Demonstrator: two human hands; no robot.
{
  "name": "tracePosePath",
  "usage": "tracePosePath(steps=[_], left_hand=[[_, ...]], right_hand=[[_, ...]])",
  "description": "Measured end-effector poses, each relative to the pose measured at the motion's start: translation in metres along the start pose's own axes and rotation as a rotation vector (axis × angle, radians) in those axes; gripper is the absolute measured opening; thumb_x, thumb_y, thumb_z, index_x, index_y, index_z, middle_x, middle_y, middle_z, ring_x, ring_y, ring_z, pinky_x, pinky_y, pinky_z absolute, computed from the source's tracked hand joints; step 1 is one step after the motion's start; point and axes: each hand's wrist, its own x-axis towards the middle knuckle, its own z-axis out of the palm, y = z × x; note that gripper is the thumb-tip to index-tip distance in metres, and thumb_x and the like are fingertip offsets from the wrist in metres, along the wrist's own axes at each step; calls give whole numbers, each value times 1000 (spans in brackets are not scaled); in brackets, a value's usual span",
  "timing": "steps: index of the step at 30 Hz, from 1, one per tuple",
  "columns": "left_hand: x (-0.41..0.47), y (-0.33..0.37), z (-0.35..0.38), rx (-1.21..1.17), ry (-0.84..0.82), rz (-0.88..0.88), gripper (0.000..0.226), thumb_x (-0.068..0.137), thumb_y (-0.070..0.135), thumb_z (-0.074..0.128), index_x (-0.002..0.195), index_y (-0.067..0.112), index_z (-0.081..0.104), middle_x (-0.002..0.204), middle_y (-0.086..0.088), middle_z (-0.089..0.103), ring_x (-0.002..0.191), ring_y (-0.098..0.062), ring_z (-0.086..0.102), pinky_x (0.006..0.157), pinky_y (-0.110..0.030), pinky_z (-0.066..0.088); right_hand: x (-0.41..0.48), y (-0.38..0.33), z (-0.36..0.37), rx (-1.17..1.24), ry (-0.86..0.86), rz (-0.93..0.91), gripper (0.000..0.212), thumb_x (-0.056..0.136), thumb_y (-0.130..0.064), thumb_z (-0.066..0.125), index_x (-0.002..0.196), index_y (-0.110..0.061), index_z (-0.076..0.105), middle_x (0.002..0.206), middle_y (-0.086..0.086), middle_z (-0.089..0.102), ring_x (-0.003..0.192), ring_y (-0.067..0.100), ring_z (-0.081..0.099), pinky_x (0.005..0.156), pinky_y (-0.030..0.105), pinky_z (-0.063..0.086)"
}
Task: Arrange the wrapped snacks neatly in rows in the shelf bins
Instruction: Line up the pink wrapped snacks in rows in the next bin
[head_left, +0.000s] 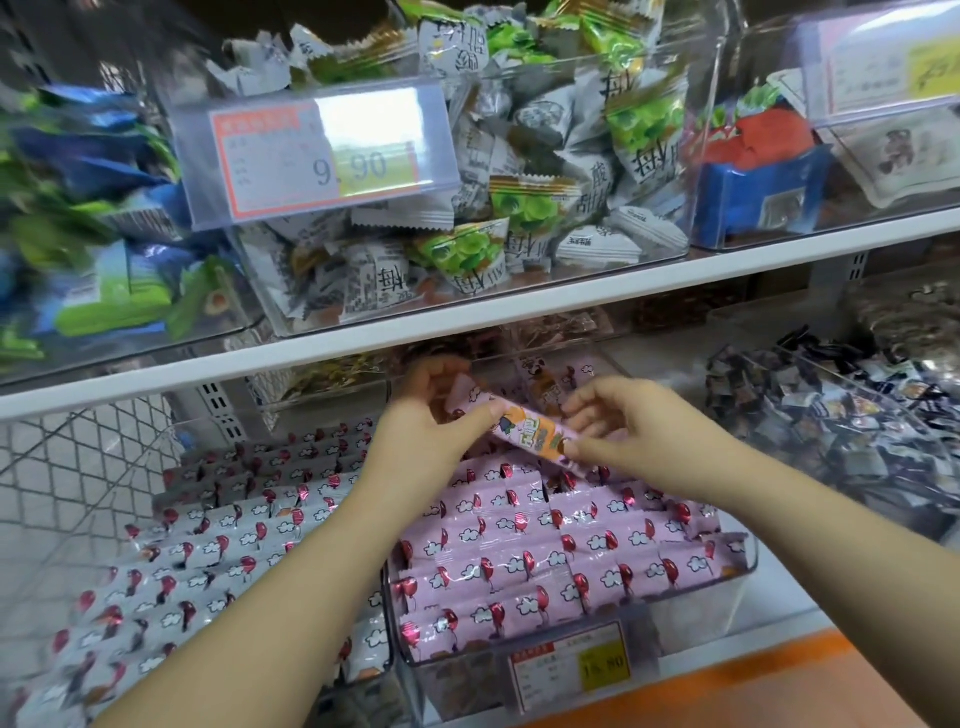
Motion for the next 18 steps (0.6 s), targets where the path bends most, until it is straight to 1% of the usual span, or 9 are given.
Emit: tracePosePath(steps=[2, 5, 7, 8, 10, 11, 13, 16, 18], left_hand=[[-1, 2, 0, -31, 26, 25, 38, 77, 22, 76, 103, 34, 51, 102, 22, 57, 95, 8, 53, 76, -7, 44], [-3, 4, 1, 4, 17, 62, 36, 77, 21, 76, 95, 39, 51, 99, 19, 60, 91, -1, 59, 79, -17, 49], [-6, 9, 2, 118, -10, 99, 33, 79, 24, 75, 97, 37, 52, 97, 15, 63, 84, -4, 60, 73, -17, 48], [-6, 13, 2, 177, -21, 121, 33, 79, 27, 75, 99, 38, 51, 97, 11, 65, 81, -4, 60, 73, -19, 48], [-6, 19, 2, 274, -40, 162, 33, 79, 33, 74, 100, 43, 50, 95, 1, 68, 76, -9, 60, 74, -26, 49], [-5, 22, 2, 306, -51, 175, 33, 79, 35, 74, 101, 43, 51, 93, -2, 69, 75, -11, 60, 74, -27, 49], [-6, 23, 3, 360, -80, 196, 35, 77, 37, 75, 108, 36, 59, 88, -1, 67, 74, -10, 59, 71, -21, 46], [-8, 21, 8, 427, -117, 233, 40, 77, 37, 75, 114, 28, 64, 89, 15, 63, 76, -1, 56, 70, -11, 42], [-8, 19, 14, 443, -144, 250, 37, 78, 35, 75, 113, 28, 65, 90, 19, 59, 76, 1, 55, 71, -12, 42]], right_hand=[[-1, 0, 3, -264, -56, -4, 35, 78, -27, 74, 111, -27, 63, 102, -8, 69, 94, 12, 63, 88, 28, 48], [-1, -1, 5, -565, -88, -35, 29, 82, -35, 67, 110, -30, 67, 105, -8, 70, 103, 15, 59, 92, 28, 43], [0, 2, 6, -579, -89, -24, 11, 84, -28, 66, 93, -28, 70, 93, -6, 70, 90, 15, 57, 84, 27, 45], [1, 3, 5, -566, -92, -20, 9, 84, -22, 64, 76, -26, 67, 80, -6, 68, 78, 14, 53, 77, 26, 44], [3, 6, 5, -568, -104, -12, 35, 85, -14, 60, 54, -22, 46, 59, -8, 53, 60, 12, 44, 65, 24, 37], [4, 7, 5, -583, -110, -4, 39, 86, -13, 58, 52, -21, 40, 55, -9, 46, 56, 9, 40, 63, 24, 34], [4, 7, 5, -616, -128, -2, 41, 89, -13, 56, 54, -22, 38, 56, -10, 43, 55, 6, 38, 64, 23, 31], [4, 4, 4, -628, -154, 4, 39, 90, -11, 51, 56, -24, 38, 59, -11, 43, 56, 2, 36, 64, 23, 30], [4, 3, 4, -628, -156, 2, 38, 90, -11, 51, 57, -25, 39, 59, -11, 43, 56, 2, 37, 64, 23, 30]])
